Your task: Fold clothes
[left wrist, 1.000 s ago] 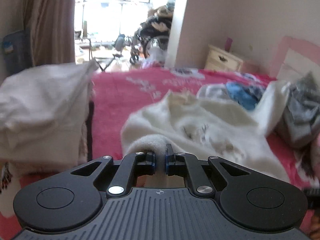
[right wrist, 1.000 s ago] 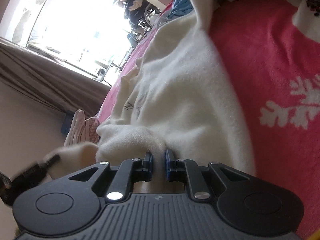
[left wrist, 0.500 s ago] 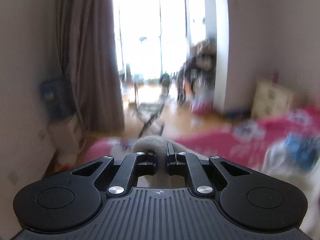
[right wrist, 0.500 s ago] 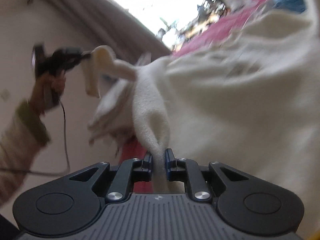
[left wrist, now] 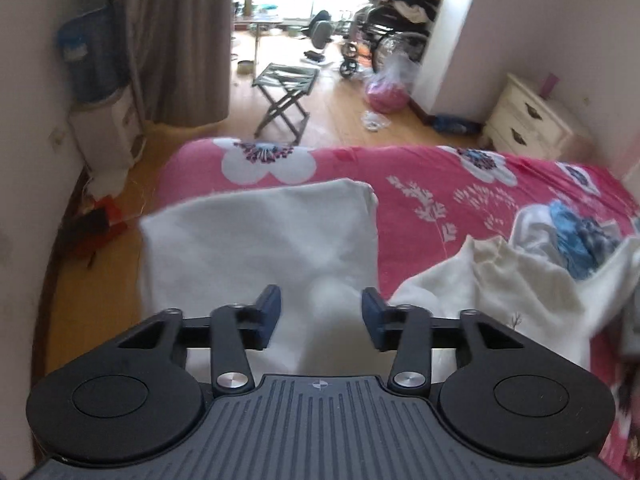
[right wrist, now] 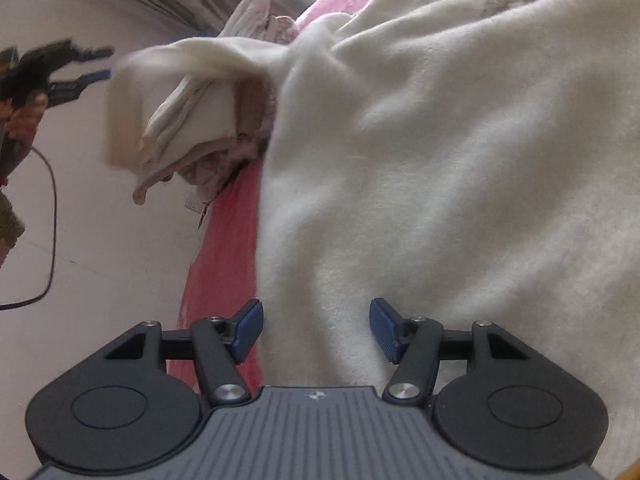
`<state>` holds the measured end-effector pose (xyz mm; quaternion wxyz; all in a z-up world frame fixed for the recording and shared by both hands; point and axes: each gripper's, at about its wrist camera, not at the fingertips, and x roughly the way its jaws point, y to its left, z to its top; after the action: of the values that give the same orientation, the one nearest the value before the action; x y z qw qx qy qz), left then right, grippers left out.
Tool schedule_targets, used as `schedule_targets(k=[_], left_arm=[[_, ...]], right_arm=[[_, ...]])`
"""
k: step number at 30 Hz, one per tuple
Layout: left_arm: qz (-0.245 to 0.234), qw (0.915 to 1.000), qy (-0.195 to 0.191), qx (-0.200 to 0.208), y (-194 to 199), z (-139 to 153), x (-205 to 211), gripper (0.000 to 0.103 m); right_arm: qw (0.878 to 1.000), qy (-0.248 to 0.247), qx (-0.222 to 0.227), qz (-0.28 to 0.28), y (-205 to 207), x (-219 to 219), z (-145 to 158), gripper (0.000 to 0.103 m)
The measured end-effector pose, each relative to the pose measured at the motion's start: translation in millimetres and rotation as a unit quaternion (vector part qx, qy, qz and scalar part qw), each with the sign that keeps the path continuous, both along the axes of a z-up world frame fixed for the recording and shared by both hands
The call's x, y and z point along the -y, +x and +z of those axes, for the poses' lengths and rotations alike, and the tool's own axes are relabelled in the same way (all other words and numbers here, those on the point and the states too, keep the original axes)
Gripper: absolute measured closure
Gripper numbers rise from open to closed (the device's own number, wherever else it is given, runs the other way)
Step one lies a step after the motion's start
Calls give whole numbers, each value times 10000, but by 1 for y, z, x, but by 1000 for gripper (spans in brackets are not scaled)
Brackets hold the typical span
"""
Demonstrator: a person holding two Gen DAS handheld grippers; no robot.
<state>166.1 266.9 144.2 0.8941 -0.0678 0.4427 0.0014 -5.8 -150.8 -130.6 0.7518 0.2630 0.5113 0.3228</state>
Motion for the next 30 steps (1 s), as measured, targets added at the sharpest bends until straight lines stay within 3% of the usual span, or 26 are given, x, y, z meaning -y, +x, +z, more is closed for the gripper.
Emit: schedule_targets(k=[2,5,7,10,12,14,18,21,25,28,29,30], left_arm=[[544,9977,405,-35,-3,10,-11,58],[623,9961,566,251,-32,22,-11,58],[353,9970,518,456,-61,23,5,57],[-379,9975,159,571,-106,7,43,53],[-884,9948,-59,499,-135,-17,75,49],[-1285,9906,-331,340,-159,-49,104,49],[-1764,9762,-1181,-449,-185,-133,147,49],[-1539,9708,-1490,-1083,-196,-198,166,49],[-832,9648,-2053,-1416,-210,-249,160,50],[-639,9628,-2276,-1310,-222,-263,161,51],[-580,9626,-2320,-1269,-224,-266,161,52],[-526,9620,-2376,-1237,-225,-268,164,52]], right_arm=[[10000,-36,77,-48,-4,7,7,41],[9995,-51,246,-211,-10,28,25,40],[9986,-14,342,-400,-14,51,40,40],[9914,-309,605,-1116,-26,114,65,40],[9832,-505,537,-1670,-34,162,75,41],[9736,-774,126,-2142,-38,200,71,40],[9583,-981,-835,-2551,-47,242,46,39],[9500,-651,-1306,-2760,-54,253,20,39],[9520,-152,-1565,-2627,-56,234,1,39],[9566,-256,-1697,-2356,-57,218,-3,52],[9578,-329,-1696,-2299,-58,215,-3,69],[9588,-372,-1699,-2247,-58,214,-1,94]])
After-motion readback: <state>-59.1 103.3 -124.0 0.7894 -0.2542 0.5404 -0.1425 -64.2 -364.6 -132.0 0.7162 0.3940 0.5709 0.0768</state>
